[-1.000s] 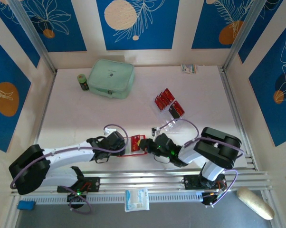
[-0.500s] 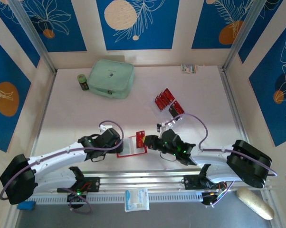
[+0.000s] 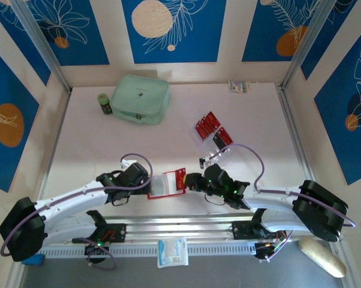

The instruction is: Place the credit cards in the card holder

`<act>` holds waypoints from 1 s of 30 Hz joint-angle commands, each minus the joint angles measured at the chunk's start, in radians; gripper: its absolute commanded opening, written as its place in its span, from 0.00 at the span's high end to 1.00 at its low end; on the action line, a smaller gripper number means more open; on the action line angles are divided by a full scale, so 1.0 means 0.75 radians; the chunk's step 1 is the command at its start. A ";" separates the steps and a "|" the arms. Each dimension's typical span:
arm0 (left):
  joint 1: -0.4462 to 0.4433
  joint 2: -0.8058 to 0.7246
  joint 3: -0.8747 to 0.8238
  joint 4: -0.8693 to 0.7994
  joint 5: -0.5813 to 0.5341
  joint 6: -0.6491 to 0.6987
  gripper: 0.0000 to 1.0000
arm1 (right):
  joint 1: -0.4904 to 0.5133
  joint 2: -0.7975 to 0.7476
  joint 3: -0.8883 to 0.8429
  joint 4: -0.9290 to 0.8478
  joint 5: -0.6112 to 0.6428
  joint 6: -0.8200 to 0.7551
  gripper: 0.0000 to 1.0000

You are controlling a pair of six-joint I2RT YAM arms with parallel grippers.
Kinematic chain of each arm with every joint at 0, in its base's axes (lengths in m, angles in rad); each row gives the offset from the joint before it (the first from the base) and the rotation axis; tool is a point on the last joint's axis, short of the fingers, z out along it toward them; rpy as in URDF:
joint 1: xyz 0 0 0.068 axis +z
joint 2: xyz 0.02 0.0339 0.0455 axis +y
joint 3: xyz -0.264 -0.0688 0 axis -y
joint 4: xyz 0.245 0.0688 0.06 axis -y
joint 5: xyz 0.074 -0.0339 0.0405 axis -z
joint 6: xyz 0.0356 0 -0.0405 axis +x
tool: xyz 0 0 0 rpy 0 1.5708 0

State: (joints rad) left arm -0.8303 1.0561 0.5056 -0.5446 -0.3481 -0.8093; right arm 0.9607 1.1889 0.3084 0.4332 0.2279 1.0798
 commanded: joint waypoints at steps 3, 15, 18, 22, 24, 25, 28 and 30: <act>0.014 -0.019 0.009 0.050 0.055 0.037 0.01 | 0.003 0.011 0.022 0.045 -0.040 -0.047 1.00; 0.007 0.109 0.042 0.210 0.198 0.036 0.00 | -0.028 0.224 0.086 0.282 -0.177 -0.082 1.00; 0.005 0.156 0.049 0.223 0.191 0.036 0.00 | -0.039 0.260 0.094 0.326 -0.185 -0.080 1.00; 0.002 0.208 0.053 0.202 0.162 0.028 0.00 | -0.058 0.304 0.096 0.382 -0.188 -0.068 1.00; 0.002 0.226 0.052 0.191 0.147 0.024 0.00 | -0.062 0.328 0.100 0.410 -0.191 -0.063 1.00; 0.001 0.236 0.056 0.180 0.139 0.020 0.00 | -0.062 0.339 0.104 0.419 -0.191 -0.060 1.00; 0.002 0.277 0.073 0.125 0.118 0.009 0.00 | -0.064 0.373 0.111 0.452 -0.184 -0.058 1.00; 0.003 0.297 0.084 0.089 0.105 0.001 0.00 | -0.065 0.401 0.118 0.471 -0.183 -0.057 1.00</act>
State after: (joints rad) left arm -0.8288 1.2598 0.5396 -0.4103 -0.2325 -0.7918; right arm 0.9157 1.4689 0.3695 0.7269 0.0994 1.0397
